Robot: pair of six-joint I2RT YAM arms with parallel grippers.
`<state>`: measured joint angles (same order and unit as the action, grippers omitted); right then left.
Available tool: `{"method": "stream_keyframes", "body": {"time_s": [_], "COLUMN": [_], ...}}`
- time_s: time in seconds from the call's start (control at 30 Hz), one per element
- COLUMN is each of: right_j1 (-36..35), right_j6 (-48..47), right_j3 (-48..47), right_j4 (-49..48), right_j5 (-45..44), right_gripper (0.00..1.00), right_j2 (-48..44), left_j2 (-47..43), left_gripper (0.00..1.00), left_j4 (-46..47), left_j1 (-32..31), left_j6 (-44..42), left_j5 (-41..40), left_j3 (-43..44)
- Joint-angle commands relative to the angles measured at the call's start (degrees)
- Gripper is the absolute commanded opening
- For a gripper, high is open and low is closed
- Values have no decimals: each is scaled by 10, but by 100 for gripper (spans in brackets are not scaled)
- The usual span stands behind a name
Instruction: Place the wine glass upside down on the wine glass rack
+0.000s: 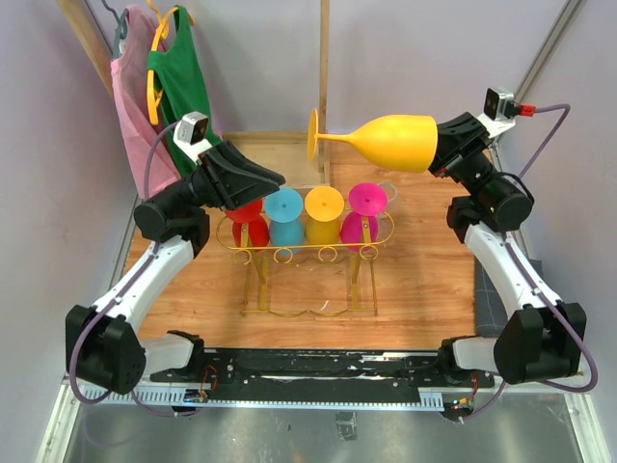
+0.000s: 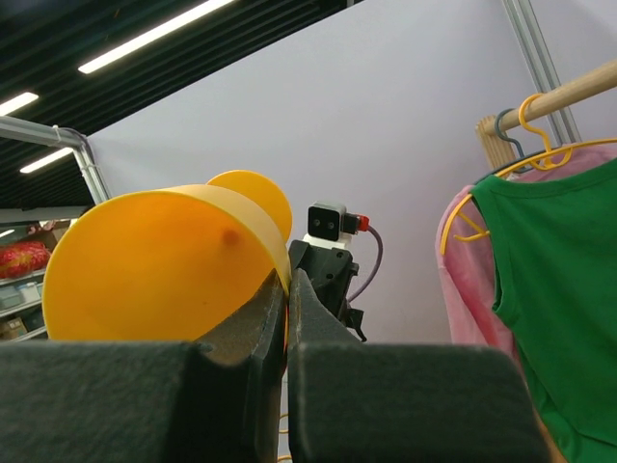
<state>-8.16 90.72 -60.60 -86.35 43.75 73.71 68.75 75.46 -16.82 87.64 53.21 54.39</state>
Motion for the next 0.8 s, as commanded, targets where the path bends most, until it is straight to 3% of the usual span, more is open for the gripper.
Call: {"method": "stream_keyframes", "body": {"time_s": [0.0,0.5,0.6,0.77], "right_j1": [-19,-109,-132,-170], "right_j6": [9,-16,-27,-48], "right_j3": [-30,-58,-65,-79], "right_j4": [-34,-32,-26,-11], "right_j5": [17,10,10,13], "right_gripper": [2,3,3,4], "right_j2": [5,13,13,22], "left_j2": [21,-27,-36,-47], "left_gripper": [33,34,44,45], "left_j4": [242,262,261,261], "left_j1": [4,5,4,4], "left_j6": [181,268,274,287], "left_j5": [-18,-91,-98,-106], "left_j3": [-1,8,6,1]}}
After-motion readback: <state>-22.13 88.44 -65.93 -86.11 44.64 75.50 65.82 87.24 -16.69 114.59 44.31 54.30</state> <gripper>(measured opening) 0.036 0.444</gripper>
